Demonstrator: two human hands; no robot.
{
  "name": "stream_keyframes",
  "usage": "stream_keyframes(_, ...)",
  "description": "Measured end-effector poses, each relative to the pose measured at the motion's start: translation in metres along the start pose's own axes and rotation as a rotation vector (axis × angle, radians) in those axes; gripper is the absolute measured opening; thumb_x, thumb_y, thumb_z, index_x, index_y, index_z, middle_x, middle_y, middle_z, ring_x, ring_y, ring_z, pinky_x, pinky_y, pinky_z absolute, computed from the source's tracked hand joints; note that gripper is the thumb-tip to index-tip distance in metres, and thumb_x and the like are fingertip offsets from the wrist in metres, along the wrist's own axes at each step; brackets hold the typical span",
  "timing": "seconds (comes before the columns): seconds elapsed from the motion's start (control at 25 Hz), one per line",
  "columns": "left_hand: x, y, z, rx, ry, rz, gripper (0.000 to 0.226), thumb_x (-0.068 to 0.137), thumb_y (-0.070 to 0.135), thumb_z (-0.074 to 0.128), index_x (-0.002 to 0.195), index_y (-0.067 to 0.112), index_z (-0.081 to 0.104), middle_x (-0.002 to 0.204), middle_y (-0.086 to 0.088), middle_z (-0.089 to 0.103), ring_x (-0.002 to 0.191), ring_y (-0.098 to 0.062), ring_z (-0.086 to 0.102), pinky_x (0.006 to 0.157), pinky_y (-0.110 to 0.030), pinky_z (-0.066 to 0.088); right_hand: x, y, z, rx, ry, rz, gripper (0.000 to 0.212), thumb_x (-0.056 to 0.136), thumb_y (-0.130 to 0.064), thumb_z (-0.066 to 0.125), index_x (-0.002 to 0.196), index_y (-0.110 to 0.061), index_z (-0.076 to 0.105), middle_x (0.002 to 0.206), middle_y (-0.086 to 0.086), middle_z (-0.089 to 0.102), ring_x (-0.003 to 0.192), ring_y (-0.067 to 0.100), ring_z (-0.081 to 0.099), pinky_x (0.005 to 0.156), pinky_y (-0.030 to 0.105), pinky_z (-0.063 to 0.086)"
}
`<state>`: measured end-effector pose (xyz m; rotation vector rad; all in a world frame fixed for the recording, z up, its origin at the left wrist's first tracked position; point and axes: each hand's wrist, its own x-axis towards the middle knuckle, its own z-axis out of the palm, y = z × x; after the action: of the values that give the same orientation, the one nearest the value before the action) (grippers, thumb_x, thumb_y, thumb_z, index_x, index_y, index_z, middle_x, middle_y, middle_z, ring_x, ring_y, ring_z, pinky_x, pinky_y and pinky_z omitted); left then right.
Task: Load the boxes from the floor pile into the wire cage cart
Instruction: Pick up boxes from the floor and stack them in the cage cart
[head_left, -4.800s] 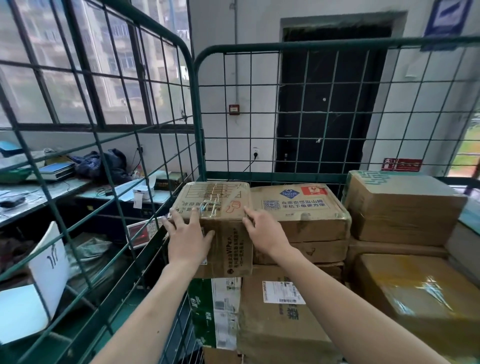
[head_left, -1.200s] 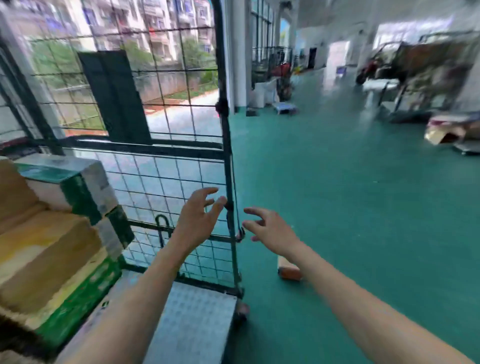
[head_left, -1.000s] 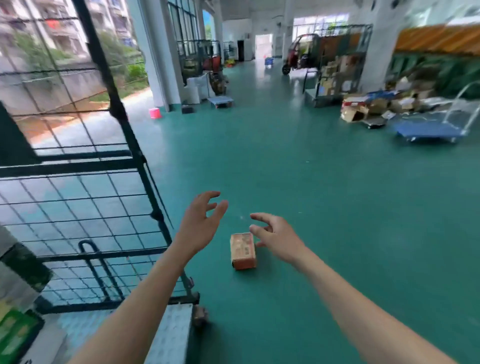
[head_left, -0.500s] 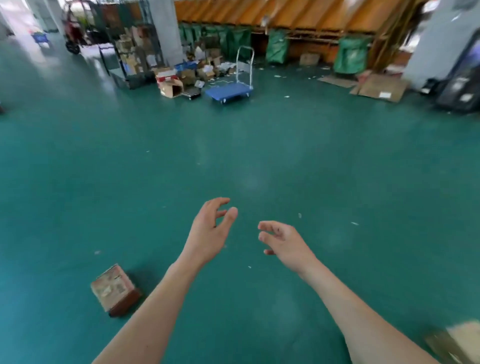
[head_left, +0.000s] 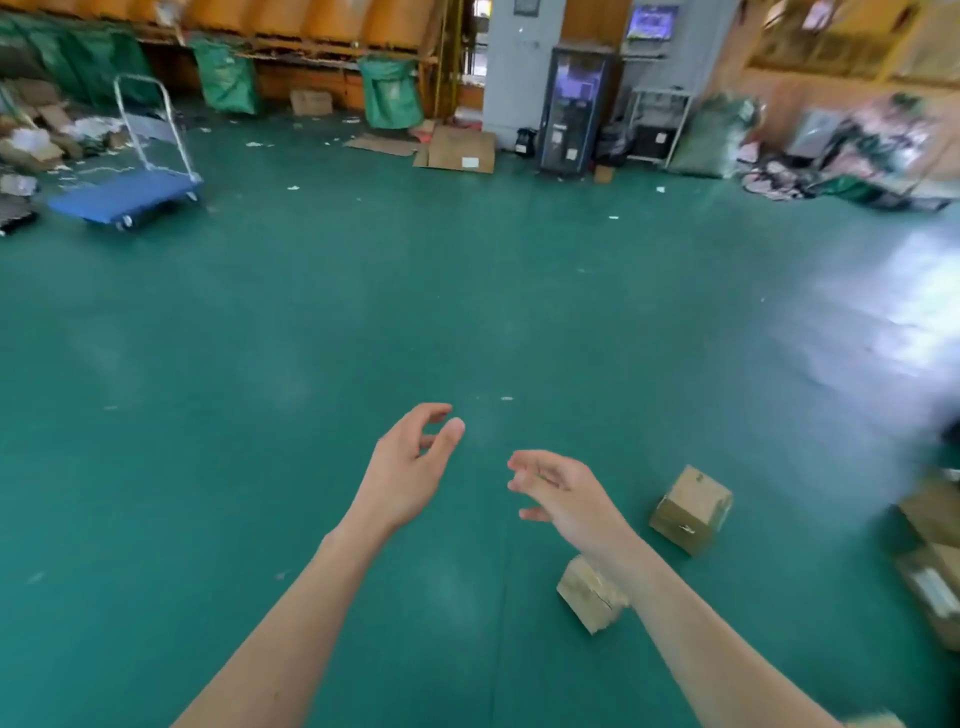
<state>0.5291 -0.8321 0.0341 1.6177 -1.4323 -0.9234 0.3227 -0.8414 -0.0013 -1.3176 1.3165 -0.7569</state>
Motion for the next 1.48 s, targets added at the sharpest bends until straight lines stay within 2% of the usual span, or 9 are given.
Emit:
stream_keyframes(0.08,0.012,0.006,0.027,-0.022,-0.081,0.021,0.035,0.103,0.039,0.052,0.131,0.021,0.059,0.119,-0.016,0.064,0.092,-0.011,0.065,0.075,-0.016,0.048,-0.008,0.011,-0.026,-0.014,0.076,0.043,0.029,0.101,-0.022,0.059,0.128,-0.015,0.064,0.127,-0.006,0.065,0.116,0.011,0.063,0.088,0.032,0.060)
stream_keyframes(0.2,0.027,0.012,0.064,-0.060,-0.177,0.044,0.034,0.102,0.041,0.052,0.131,0.024,0.059,0.118,-0.013,0.066,0.082,0.005,0.061,0.074,-0.008,0.041,-0.012,0.023,-0.061,-0.009,0.184,0.081,0.026,0.101,-0.022,0.058,0.126,-0.017,0.065,0.127,-0.006,0.065,0.116,0.011,0.063,0.087,0.030,0.060)
stream_keyframes(0.28,0.034,0.006,0.074,-0.075,-0.199,0.015,0.034,0.102,0.042,0.052,0.132,0.026,0.059,0.121,0.002,0.068,0.087,0.011,0.059,0.077,-0.007,0.041,-0.005,0.029,-0.073,-0.006,0.202,0.086,0.025,0.101,-0.023,0.057,0.124,-0.019,0.066,0.126,-0.009,0.065,0.116,0.009,0.063,0.089,0.031,0.060)
stream_keyframes(0.48,0.058,-0.011,0.073,-0.148,-0.064,-0.089,0.040,0.092,0.056,0.053,0.123,0.032,0.062,0.120,0.020,0.066,0.109,-0.004,0.065,0.099,-0.041,0.053,0.035,0.041,-0.087,0.014,0.109,0.095,0.024,0.102,-0.024,0.057,0.124,-0.021,0.065,0.128,-0.010,0.065,0.116,0.008,0.064,0.091,0.033,0.060)
stream_keyframes(0.68,0.064,-0.023,0.047,-0.181,0.144,-0.192,0.039,0.090,0.058,0.053,0.120,0.035,0.063,0.109,0.023,0.069,0.107,-0.005,0.067,0.098,-0.045,0.055,0.096,0.030,-0.070,-0.016,-0.077,0.055,0.022,0.101,-0.024,0.059,0.122,-0.024,0.066,0.127,-0.011,0.066,0.115,0.005,0.064,0.087,0.029,0.060)
stream_keyframes(0.96,-0.006,-0.092,-0.081,-0.201,0.566,-0.342,0.016,0.096,0.049,0.056,0.110,0.043,0.061,0.111,0.020,0.068,0.106,-0.006,0.067,0.097,-0.045,0.055,0.127,-0.019,0.101,-0.092,-0.511,-0.026,0.018,0.101,-0.021,0.059,0.116,-0.027,0.066,0.122,-0.010,0.068,0.111,0.006,0.066,0.090,0.036,0.060)
stream_keyframes(1.12,-0.081,-0.131,-0.176,-0.204,0.794,-0.408,0.037,0.079,0.069,0.053,0.104,0.044,0.061,0.103,0.015,0.071,0.100,-0.013,0.069,0.091,-0.047,0.057,0.101,-0.048,0.234,-0.145,-0.718,-0.067,0.018,0.101,-0.020,0.058,0.116,-0.023,0.067,0.117,-0.004,0.070,0.106,0.008,0.068,0.091,0.038,0.060)
stream_keyframes(1.36,-0.200,-0.192,-0.293,-0.192,1.014,-0.500,0.055,0.072,0.075,0.048,0.110,0.038,0.062,0.097,0.001,0.073,0.092,-0.030,0.069,0.084,-0.050,0.058,0.034,-0.071,0.421,-0.191,-0.971,-0.121,0.017,0.101,-0.019,0.058,0.115,-0.023,0.066,0.116,0.000,0.071,0.103,0.010,0.069,0.088,0.038,0.060)
stream_keyframes(1.48,-0.250,-0.221,-0.333,-0.198,1.135,-0.571,0.060,0.072,0.076,0.048,0.113,0.035,0.064,0.097,0.011,0.073,0.091,-0.015,0.070,0.088,-0.052,0.057,0.002,-0.073,0.489,-0.233,-1.095,-0.111,0.018,0.101,-0.018,0.058,0.116,-0.023,0.066,0.117,-0.002,0.070,0.105,0.012,0.069,0.088,0.036,0.060)
